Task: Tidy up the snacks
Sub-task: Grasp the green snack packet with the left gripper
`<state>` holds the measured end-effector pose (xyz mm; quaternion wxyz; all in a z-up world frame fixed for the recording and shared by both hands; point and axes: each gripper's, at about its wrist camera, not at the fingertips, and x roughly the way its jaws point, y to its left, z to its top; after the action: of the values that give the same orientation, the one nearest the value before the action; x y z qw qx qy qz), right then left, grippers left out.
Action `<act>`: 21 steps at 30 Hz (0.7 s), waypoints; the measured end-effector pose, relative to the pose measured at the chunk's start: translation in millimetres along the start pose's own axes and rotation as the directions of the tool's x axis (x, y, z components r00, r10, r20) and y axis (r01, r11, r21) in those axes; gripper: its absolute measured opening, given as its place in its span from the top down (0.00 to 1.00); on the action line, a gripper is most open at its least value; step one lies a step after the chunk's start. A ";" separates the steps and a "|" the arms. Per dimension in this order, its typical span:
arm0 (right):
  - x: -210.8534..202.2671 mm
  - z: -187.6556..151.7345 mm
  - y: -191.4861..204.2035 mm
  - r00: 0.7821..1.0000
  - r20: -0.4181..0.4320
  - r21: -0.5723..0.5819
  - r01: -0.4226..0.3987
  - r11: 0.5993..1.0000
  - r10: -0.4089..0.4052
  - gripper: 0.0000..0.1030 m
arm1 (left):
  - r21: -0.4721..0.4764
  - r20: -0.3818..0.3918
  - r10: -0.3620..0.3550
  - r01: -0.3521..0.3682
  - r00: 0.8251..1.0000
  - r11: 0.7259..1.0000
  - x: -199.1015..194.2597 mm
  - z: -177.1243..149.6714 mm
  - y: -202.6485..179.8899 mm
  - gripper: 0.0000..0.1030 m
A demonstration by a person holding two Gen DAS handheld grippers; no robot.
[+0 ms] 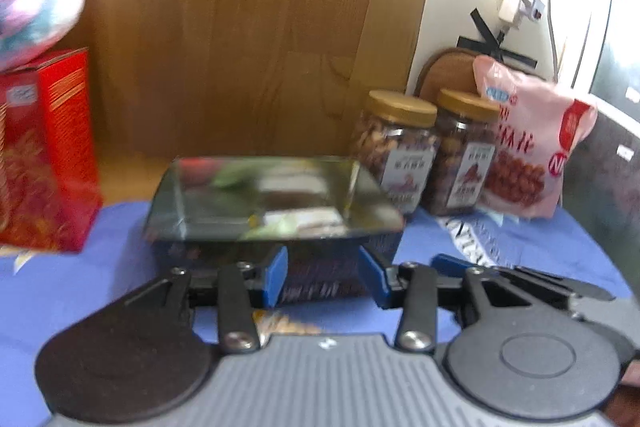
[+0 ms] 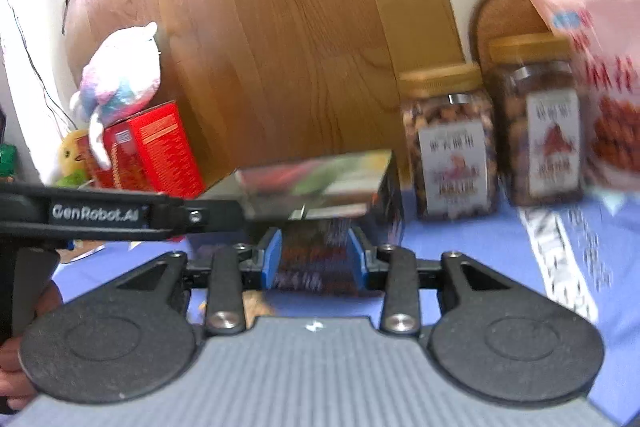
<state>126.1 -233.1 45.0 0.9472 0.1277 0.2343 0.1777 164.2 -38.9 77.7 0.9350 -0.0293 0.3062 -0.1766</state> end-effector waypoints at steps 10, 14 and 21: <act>-48.9 -51.4 20.4 0.996 -0.077 0.033 -0.031 0.999 0.033 0.60 | 0.006 -0.038 0.137 -0.137 0.990 0.991 -40.9 -65.5 1.7 0.61; -67.6 -68.4 26.8 0.994 -0.099 0.030 -0.046 0.998 0.048 0.59 | 0.018 -0.036 0.164 -0.163 0.986 0.986 -54.5 -81.5 5.4 0.58; -90.4 -93.1 38.8 0.983 -0.159 -0.016 -0.101 0.995 0.097 0.51 | -0.060 -0.039 0.085 -0.087 0.996 0.994 -83.2 -101.2 27.4 0.57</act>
<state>-5.0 -219.1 13.9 0.9172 0.1133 0.2997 0.2370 51.4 21.1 38.0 0.9347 -0.0419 0.3293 -0.1271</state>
